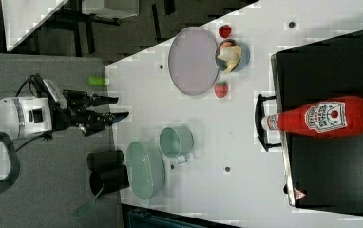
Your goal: Pick Ketchup from oven and place it on table.
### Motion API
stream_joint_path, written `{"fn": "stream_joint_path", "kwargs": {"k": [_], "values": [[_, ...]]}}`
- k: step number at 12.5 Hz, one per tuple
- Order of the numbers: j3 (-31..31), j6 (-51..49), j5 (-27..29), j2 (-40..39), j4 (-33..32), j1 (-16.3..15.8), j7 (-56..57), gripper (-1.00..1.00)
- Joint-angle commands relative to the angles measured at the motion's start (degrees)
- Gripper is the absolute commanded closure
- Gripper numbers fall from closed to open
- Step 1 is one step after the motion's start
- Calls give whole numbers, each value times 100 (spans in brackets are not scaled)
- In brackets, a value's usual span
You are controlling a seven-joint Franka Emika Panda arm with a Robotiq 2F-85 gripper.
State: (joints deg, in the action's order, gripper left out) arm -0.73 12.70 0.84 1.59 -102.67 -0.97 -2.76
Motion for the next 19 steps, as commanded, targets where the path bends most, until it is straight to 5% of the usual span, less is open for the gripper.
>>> {"fn": "stream_joint_path", "kwargs": {"k": [1, 3, 11, 19], "values": [[-62, -1150, -245, 2104, -890, 237, -79, -59], [-77, -1148, -246, 2103, -890, 242, -79, -99], [-1121, -736, -250, 1642, -875, 448, -69, -100], [-2573, 945, -249, 229, -684, 517, -61, -100]]}}
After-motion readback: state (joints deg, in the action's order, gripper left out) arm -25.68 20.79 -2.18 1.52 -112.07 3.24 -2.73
